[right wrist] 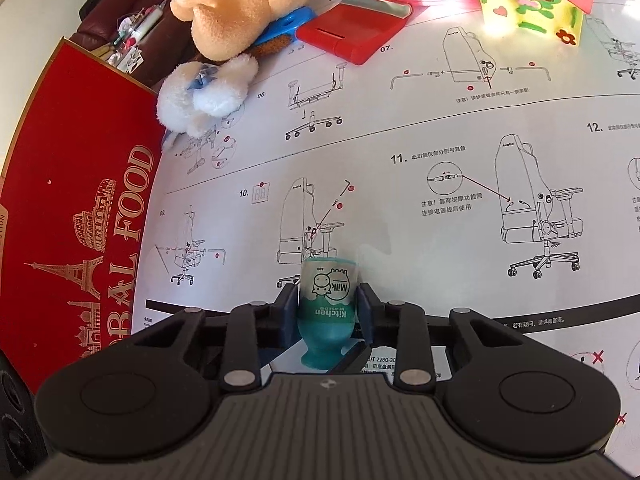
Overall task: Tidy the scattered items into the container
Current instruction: 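Close the right tool on the bottle body below the left tool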
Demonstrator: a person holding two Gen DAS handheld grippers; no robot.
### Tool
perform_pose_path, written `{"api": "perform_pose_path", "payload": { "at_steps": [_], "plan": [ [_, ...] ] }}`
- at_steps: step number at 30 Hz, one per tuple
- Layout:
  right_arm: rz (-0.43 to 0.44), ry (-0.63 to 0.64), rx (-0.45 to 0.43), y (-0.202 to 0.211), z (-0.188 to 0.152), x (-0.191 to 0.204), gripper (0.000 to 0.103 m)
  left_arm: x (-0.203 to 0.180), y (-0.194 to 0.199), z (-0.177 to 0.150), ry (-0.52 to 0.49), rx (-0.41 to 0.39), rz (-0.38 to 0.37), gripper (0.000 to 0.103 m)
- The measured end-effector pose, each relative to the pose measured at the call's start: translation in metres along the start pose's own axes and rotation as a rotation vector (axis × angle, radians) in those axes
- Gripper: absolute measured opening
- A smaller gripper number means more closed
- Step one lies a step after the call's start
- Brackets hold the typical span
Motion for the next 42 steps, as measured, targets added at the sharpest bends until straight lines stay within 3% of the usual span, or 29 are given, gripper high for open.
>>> {"api": "perform_pose_path", "payload": {
  "at_steps": [7,8,9,10,12,14,15,29,34,42],
  "plan": [
    [0.002,-0.001,-0.005,0.0,0.001,0.003,0.042,0.005,0.0,0.001,0.005,0.005,-0.004,0.037],
    [-0.003,0.008,-0.006,0.0,0.001,0.004,0.042,0.006,-0.001,0.002,0.009,0.008,-0.011,0.04],
    [-0.008,0.026,-0.007,-0.001,0.001,0.006,0.042,0.007,-0.001,0.002,0.014,0.012,-0.017,0.053],
    [-0.02,0.05,-0.008,-0.001,0.001,0.007,0.036,0.007,-0.001,0.002,0.013,0.014,-0.01,0.051],
    [-0.031,0.068,-0.013,-0.001,-0.001,0.008,0.036,0.007,-0.001,0.002,0.001,0.01,-0.003,0.051],
    [-0.02,0.058,-0.015,0.0,-0.001,0.005,0.036,0.008,-0.001,0.002,-0.006,0.007,0.012,0.037],
    [-0.018,0.057,-0.015,0.0,-0.002,0.005,0.036,0.009,-0.001,0.002,-0.007,0.008,0.013,0.036],
    [0.0,0.025,-0.007,0.002,-0.006,0.002,0.036,0.023,0.003,-0.002,0.006,0.016,-0.023,0.033],
    [0.027,0.001,-0.005,0.005,-0.005,0.001,0.036,0.036,0.005,-0.005,0.034,0.018,-0.048,0.027],
    [0.03,0.001,0.002,0.005,-0.003,0.002,0.038,0.027,0.003,-0.004,-0.005,0.023,-0.011,0.022]
  ]
}}
Point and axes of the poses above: each gripper's, at about its wrist camera, not at the fingertips, and y roughly against the way its jaws point, x to its left, z to its top, the point moved 7 cm from there along -y, roughly the way its jaws point, and after that the axes turned 7 degrees about y, right-handed, at the moved point
